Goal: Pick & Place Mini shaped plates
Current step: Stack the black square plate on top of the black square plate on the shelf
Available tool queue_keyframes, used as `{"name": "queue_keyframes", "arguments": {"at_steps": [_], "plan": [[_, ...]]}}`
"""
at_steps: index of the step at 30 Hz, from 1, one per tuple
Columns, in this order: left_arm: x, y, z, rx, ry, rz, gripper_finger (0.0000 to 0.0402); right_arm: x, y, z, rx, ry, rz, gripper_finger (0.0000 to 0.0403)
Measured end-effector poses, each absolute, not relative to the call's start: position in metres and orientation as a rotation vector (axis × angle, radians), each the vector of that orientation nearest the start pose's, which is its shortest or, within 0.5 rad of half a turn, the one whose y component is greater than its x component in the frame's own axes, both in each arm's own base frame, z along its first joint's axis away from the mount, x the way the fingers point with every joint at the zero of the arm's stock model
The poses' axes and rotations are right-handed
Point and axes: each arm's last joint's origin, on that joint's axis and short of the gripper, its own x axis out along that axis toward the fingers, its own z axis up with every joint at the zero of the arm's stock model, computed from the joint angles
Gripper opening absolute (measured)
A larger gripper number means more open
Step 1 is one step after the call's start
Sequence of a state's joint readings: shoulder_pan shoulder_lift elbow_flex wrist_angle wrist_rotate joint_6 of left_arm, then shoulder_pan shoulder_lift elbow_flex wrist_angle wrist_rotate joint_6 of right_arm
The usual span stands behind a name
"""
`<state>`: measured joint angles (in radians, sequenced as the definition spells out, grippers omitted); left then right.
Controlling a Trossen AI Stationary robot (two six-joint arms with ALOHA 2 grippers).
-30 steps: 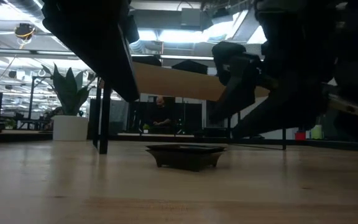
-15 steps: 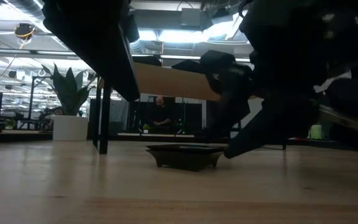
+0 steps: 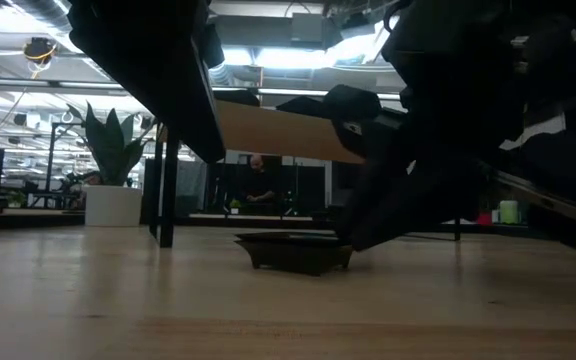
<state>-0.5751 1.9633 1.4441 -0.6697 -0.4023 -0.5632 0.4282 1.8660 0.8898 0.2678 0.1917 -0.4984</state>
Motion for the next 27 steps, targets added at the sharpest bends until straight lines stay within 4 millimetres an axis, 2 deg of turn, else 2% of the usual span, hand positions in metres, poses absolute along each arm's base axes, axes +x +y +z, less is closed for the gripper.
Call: {"name": "queue_keyframes", "arguments": {"at_steps": [15,24,27], "plan": [[0.3407,-0.2073,0.1904,0.048,1.036,0.144,0.0002,0.3266,0.1428,0.1238,-0.694,0.616,0.395,0.0006],[0.3407,-0.2073,0.1904,0.048,1.036,0.144,0.0002,0.33,0.1441,0.1279,-0.662,0.606,0.377,0.0003],[0.3407,-0.2073,0.1904,0.048,1.036,0.144,0.0003,0.333,0.1458,0.133,-0.7,0.603,0.31,0.0003]]}}
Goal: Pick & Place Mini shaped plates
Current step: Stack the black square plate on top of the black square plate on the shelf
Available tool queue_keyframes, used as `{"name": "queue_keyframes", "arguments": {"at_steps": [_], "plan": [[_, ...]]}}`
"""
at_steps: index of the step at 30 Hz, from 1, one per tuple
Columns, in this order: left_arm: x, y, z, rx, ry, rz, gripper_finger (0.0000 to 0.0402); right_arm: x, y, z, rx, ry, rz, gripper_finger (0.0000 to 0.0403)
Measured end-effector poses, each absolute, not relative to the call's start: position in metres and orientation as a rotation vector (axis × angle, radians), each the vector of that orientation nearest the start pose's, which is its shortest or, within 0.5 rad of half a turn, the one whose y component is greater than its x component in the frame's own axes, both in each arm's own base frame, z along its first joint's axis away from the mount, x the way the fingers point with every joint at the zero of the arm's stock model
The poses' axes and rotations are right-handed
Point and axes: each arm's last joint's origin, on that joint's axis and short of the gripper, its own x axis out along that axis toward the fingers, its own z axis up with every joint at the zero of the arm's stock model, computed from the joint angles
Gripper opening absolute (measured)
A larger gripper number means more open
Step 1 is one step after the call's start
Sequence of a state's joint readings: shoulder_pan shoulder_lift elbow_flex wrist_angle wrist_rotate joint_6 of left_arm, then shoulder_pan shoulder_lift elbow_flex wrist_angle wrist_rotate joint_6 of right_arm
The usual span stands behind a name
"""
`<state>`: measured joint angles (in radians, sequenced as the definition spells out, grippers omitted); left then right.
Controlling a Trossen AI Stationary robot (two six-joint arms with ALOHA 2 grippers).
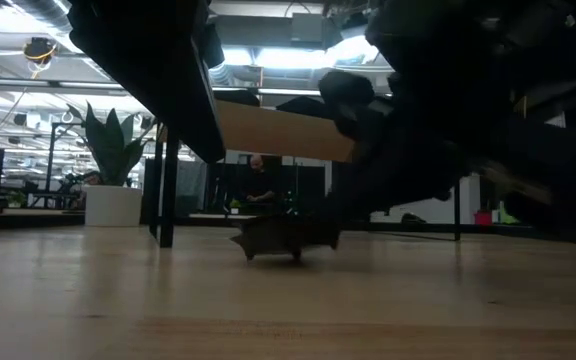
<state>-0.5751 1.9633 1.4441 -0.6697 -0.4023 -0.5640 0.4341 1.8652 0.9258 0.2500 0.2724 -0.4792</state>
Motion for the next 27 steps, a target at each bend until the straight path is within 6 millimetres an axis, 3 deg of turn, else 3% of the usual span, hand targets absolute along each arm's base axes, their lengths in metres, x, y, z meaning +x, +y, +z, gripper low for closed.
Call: {"name": "queue_keyframes", "arguments": {"at_steps": [13,21,27], "plan": [[0.341,-0.207,0.19,0.061,1.022,0.164,0.0003,0.326,0.159,0.135,-0.834,0.639,0.162,0.0001],[0.344,-0.206,0.171,0.25,1.061,0.145,0.0004,0.325,0.16,0.135,-0.823,0.638,0.189,0.0001],[0.347,-0.203,0.169,0.355,1.06,0.115,0.0034,0.325,0.161,0.135,-0.808,0.636,0.219,0.0001]]}}
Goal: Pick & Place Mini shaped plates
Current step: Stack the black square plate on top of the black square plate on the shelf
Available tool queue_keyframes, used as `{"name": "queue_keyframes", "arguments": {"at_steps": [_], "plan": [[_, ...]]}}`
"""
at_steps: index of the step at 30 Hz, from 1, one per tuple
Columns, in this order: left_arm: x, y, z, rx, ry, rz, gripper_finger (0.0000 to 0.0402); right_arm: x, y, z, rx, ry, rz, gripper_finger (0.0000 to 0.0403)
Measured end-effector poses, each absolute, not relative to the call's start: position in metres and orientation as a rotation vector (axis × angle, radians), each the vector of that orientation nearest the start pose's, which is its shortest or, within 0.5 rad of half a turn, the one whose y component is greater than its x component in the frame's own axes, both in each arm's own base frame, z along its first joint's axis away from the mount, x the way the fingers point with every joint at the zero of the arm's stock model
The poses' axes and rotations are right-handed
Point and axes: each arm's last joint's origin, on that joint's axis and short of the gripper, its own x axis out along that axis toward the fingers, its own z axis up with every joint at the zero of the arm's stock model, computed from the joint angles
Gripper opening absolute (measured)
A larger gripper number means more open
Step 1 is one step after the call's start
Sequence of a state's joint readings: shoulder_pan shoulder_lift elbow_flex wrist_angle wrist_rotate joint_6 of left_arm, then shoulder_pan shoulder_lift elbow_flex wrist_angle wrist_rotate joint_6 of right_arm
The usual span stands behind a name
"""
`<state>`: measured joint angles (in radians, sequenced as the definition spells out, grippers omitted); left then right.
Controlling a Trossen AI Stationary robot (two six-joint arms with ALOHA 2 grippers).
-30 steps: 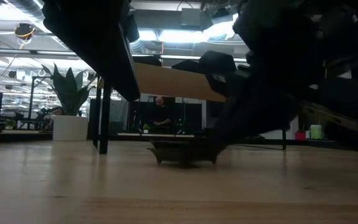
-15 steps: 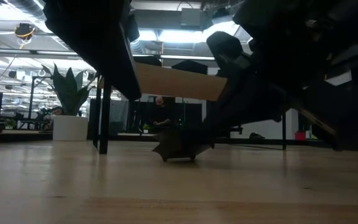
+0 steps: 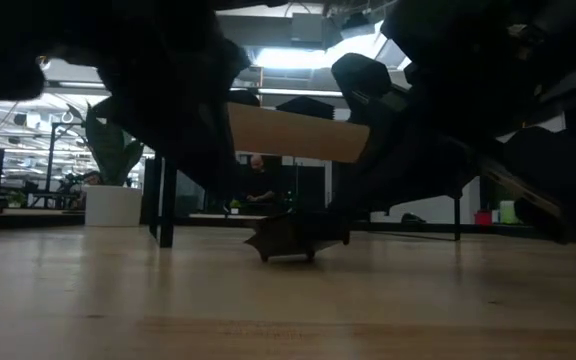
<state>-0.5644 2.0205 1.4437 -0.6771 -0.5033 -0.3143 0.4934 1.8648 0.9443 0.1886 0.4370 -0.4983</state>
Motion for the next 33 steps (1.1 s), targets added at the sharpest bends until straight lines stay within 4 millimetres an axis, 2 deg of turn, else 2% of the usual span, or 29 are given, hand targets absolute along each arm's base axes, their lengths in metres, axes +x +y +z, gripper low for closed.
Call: {"name": "queue_keyframes", "arguments": {"at_steps": [3,8,15,23,28,33], "plan": [[0.349,-0.2,0.17,0.408,1.062,0.101,0.0058,0.325,0.161,0.135,-0.804,0.635,0.229,0.0001],[0.355,-0.19,0.166,0.401,1.102,0.059,0.01,0.325,0.161,0.135,-0.804,0.635,0.229,0.0001],[0.363,-0.181,0.145,0.524,1.16,0.034,0.0135,0.325,0.161,0.134,-0.807,0.637,0.23,0.0],[0.36,-0.184,0.156,0.566,1.106,0.087,0.0125,0.325,0.161,0.135,-0.804,0.634,0.229,0.0],[0.358,-0.189,0.156,0.656,1.084,0.093,0.0113,0.325,0.161,0.135,-0.803,0.633,0.231,0.0],[0.359,-0.187,0.157,0.668,1.077,0.1,0.0106,0.325,0.161,0.135,-0.803,0.633,0.231,0.0]]}}
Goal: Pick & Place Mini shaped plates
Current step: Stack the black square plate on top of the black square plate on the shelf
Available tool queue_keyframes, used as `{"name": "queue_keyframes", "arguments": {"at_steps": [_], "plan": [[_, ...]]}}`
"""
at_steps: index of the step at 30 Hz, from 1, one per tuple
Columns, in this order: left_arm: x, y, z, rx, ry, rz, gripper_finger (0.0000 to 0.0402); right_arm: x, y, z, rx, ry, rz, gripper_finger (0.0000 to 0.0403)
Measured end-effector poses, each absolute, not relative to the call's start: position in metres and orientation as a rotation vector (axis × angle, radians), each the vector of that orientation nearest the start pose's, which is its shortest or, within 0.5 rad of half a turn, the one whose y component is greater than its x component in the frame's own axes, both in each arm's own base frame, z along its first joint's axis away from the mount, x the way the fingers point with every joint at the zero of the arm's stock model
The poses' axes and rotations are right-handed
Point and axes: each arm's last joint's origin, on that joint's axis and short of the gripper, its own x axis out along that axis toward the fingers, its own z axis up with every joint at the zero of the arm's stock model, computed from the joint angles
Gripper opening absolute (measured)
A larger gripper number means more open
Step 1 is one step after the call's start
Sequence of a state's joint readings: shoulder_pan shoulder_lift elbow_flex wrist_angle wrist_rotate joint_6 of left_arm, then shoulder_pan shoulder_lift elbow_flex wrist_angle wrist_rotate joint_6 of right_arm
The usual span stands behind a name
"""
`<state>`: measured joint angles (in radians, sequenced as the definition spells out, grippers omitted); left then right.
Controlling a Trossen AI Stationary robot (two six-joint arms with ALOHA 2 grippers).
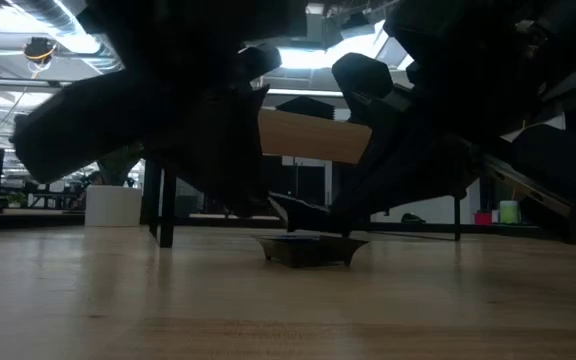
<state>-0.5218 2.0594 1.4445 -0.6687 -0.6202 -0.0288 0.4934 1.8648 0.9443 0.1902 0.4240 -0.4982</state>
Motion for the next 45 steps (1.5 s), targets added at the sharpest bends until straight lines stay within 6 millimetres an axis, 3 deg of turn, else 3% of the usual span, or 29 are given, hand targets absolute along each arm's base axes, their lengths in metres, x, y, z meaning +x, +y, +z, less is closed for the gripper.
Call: {"name": "queue_keyframes", "arguments": {"at_steps": [11,19,29,37,45], "plan": [[0.368,-0.194,0.161,0.602,0.961,0.106,0.0104,0.325,0.163,0.136,-0.8,0.619,0.229,0.0],[0.367,-0.198,0.161,0.594,0.955,0.087,0.0104,0.326,0.18,0.151,-0.843,0.692,0.192,0.0002],[0.361,-0.207,0.163,0.632,0.918,0.147,0.0104,0.326,0.175,0.154,-0.84,0.76,0.102,0.0007],[0.348,-0.217,0.161,0.503,0.91,0.241,0.0104,0.321,0.144,0.167,-0.616,0.787,0.066,0.0011],[0.343,-0.217,0.157,0.273,0.987,0.262,0.0104,0.301,0.124,0.175,-0.37,0.656,-0.023,0.0011]]}}
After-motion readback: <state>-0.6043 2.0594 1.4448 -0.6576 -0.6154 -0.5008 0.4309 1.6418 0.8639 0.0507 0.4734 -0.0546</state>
